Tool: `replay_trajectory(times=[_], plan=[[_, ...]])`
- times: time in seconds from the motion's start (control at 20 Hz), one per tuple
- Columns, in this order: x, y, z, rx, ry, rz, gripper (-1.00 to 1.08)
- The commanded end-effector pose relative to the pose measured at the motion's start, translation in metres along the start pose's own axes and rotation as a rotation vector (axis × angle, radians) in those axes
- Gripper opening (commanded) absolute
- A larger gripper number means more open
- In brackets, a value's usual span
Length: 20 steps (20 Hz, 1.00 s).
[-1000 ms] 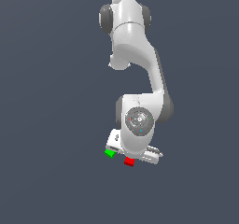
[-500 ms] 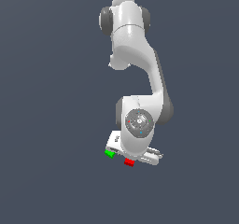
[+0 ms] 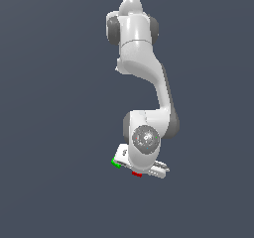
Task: Stack the red cube on top of the green cube.
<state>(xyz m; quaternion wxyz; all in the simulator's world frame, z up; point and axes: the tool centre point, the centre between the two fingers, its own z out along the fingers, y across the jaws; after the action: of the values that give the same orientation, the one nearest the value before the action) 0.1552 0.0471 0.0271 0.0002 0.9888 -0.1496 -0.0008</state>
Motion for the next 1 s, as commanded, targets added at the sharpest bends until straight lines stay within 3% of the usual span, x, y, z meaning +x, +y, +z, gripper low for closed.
replay_trajectory(times=[0.0,0.2,0.25,0.95], plan=[[0.0009,-0.0004,0.006,0.001,0.001,0.0,1.0],[0.0017,-0.0008,0.0071,0.001,0.001,0.0,1.0],[0.0017,-0.0008,0.0071,0.001,0.001,0.0,-1.0],[0.0013,-0.0006,0.0032,0.001,0.001,0.0,-1.0]])
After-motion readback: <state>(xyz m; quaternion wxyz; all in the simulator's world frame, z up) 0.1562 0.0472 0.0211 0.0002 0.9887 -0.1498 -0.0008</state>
